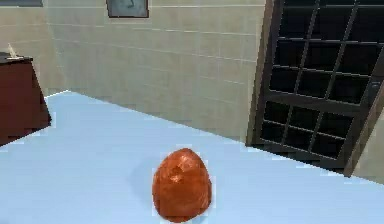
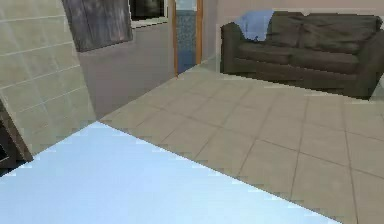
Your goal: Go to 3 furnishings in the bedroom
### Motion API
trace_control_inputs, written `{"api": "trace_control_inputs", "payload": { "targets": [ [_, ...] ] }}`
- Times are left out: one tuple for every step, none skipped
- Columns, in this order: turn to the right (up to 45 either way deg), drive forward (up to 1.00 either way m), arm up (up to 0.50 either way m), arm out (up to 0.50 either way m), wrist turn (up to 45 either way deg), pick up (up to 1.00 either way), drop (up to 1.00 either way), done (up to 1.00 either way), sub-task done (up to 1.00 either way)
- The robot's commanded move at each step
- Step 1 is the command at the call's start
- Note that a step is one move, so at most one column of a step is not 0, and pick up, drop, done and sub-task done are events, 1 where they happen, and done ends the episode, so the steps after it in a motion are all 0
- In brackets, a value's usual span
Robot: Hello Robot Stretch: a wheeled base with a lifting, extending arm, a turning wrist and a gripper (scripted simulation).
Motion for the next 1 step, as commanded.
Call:
{"api": "trace_control_inputs", "payload": {
  "targets": [
    [45.0, 0.0, 0.0, 0.0, 0.0, 0.0, 0.0, 0.0, 0.0]
  ]
}}
